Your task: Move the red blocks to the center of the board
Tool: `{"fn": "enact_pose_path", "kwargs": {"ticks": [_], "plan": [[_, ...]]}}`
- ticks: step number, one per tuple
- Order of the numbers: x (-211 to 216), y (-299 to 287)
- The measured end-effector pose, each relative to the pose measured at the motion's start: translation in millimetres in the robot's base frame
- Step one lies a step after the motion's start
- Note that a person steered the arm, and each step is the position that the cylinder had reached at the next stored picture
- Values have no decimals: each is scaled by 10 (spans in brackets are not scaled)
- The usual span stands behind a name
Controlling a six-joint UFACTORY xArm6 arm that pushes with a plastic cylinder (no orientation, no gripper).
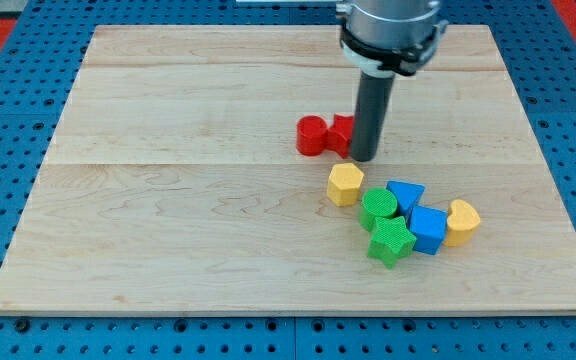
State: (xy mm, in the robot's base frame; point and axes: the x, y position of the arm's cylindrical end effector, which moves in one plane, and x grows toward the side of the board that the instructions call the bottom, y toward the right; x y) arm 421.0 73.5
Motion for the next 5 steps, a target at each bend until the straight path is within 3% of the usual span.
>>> {"fn": "enact_pose_path", "kwargs": {"ticks": [4, 5], "plan": [[-1089, -403], [-1047, -306]]}}
